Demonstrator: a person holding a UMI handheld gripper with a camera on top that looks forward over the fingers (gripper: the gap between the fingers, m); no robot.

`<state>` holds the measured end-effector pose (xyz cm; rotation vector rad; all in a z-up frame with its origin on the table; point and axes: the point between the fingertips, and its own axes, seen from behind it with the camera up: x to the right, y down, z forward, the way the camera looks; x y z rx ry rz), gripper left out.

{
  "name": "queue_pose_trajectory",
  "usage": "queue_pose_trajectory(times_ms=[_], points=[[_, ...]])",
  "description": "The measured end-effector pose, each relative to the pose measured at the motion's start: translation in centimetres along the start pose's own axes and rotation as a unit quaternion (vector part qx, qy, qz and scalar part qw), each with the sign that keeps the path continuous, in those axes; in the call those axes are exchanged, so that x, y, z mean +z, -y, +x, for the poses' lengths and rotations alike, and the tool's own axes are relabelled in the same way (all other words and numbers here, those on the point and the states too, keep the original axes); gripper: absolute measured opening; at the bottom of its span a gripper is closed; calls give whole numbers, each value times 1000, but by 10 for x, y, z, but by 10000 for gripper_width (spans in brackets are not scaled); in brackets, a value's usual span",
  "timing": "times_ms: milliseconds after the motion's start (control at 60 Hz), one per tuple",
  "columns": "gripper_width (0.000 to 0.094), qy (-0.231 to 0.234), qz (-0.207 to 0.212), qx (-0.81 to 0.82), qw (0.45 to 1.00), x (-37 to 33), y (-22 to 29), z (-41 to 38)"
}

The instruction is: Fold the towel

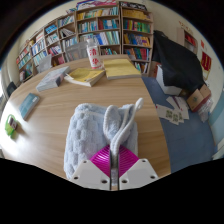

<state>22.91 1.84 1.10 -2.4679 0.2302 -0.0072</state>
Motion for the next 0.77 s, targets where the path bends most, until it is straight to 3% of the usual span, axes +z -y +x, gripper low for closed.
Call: queue_pose_trajectory(times_ms=[67, 117, 150, 250, 267, 300, 450, 767], points=[[152, -6, 1, 8, 1000, 0, -2, 5], [272, -13, 0, 26, 1000, -6, -1, 9], [385, -18, 0, 36, 999, -13, 3, 9], [839, -12, 20, 58, 998, -42, 14, 7], [860, -18, 24, 57, 998, -50, 16, 9], [827, -24, 31, 49, 998, -66, 19, 9], [836, -44, 63, 40, 996, -136, 19, -11], [834, -2, 81, 90, 993, -262, -29, -92]])
